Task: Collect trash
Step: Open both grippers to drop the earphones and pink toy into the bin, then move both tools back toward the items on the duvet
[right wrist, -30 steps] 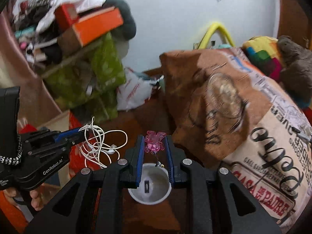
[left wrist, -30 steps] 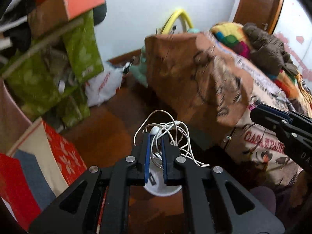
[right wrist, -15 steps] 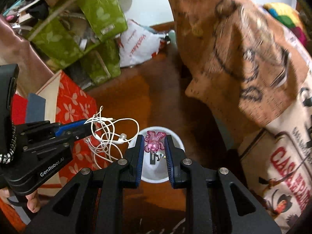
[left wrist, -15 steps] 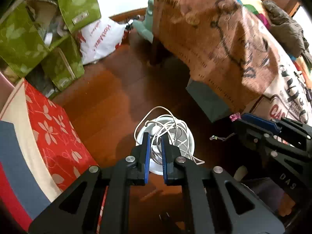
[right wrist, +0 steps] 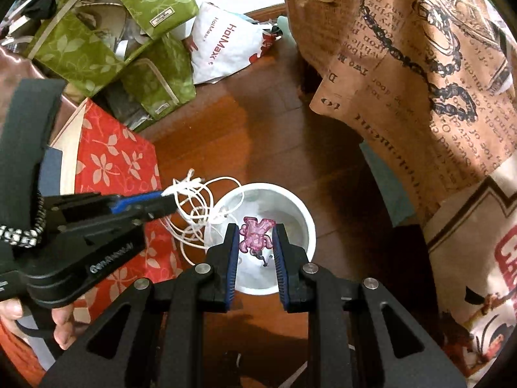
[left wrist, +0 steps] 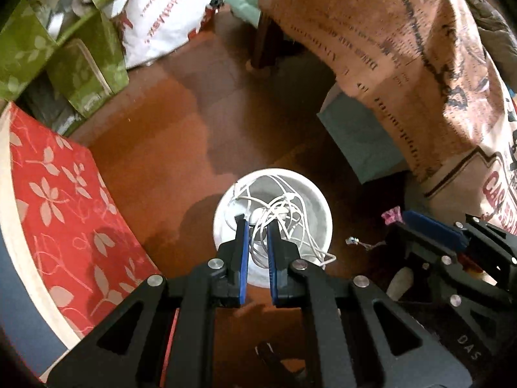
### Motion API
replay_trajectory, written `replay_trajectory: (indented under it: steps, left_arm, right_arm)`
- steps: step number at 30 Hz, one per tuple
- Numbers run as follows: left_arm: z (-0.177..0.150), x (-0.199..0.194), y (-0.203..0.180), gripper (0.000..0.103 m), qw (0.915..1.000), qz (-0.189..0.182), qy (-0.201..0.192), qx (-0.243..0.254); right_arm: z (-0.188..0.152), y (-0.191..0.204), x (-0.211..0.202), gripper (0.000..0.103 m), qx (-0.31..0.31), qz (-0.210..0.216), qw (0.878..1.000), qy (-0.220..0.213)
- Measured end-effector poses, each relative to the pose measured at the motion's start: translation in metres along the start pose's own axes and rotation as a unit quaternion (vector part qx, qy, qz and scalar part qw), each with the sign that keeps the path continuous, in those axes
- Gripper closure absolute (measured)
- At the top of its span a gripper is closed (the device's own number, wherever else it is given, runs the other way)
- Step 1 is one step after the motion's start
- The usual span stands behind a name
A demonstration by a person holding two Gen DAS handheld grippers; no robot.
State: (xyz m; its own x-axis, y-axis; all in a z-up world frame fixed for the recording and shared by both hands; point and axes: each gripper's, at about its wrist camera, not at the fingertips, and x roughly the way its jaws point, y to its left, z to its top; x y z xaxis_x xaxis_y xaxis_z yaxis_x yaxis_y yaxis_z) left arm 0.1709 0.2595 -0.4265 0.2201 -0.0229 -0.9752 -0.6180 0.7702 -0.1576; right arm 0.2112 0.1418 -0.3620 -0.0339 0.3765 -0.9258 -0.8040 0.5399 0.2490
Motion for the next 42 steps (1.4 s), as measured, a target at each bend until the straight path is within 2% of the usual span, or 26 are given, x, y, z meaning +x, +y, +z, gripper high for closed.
replay_trajectory:
  steps: [7,10,16,19,21,23,27,33,37,42]
  left_arm:
    - [0.001,0.013,0.006,0.093,0.9992,-0.021,0.026,-0.022]
    - [0.002,0.017,0.007,0.084,0.9989,-0.018,0.033,-0.026]
    - [-0.003,0.009,0.013,0.082,0.9991,-0.01,0.028,-0.031]
    - [-0.007,0.004,0.017,0.079,0.9991,-0.009,0.024,-0.034]
    - [-0.009,0.0,0.019,0.078,0.9992,-0.007,0.021,-0.035]
    - [-0.009,-0.003,0.02,0.078,0.9993,-0.005,0.019,-0.033]
    - [-0.01,-0.012,0.02,0.078,0.9994,-0.003,0.011,-0.032]
    - [-0.004,-0.039,0.008,0.078,0.9997,0.003,-0.019,-0.012]
    - [0.004,-0.07,-0.009,0.078,0.9981,0.009,-0.06,0.013]
    - [0.011,-0.118,-0.039,0.077,0.9918,0.005,-0.12,0.045]
  right_arm:
    - [0.0,0.001,0.007,0.084,-0.002,0.008,1.0,0.002]
    - [0.001,-0.001,0.007,0.084,0.004,0.016,1.0,0.0]
    - [0.001,-0.002,0.012,0.083,0.011,0.03,0.999,0.016]
    - [0.001,0.001,0.013,0.073,0.004,0.021,1.0,0.017]
    - [0.0,0.003,0.013,0.057,-0.003,0.012,1.0,0.013]
    - [-0.001,0.003,0.012,0.05,-0.002,0.013,1.0,0.014]
    - [-0.002,-0.001,0.013,0.049,0.006,0.014,1.0,0.019]
    - [-0.001,-0.003,-0.012,0.049,0.011,0.003,1.0,-0.013]
    - [0.001,-0.008,-0.043,0.049,0.011,-0.012,0.999,-0.048]
    - [0.0,-0.025,-0.096,0.049,0.013,-0.038,0.994,-0.1]
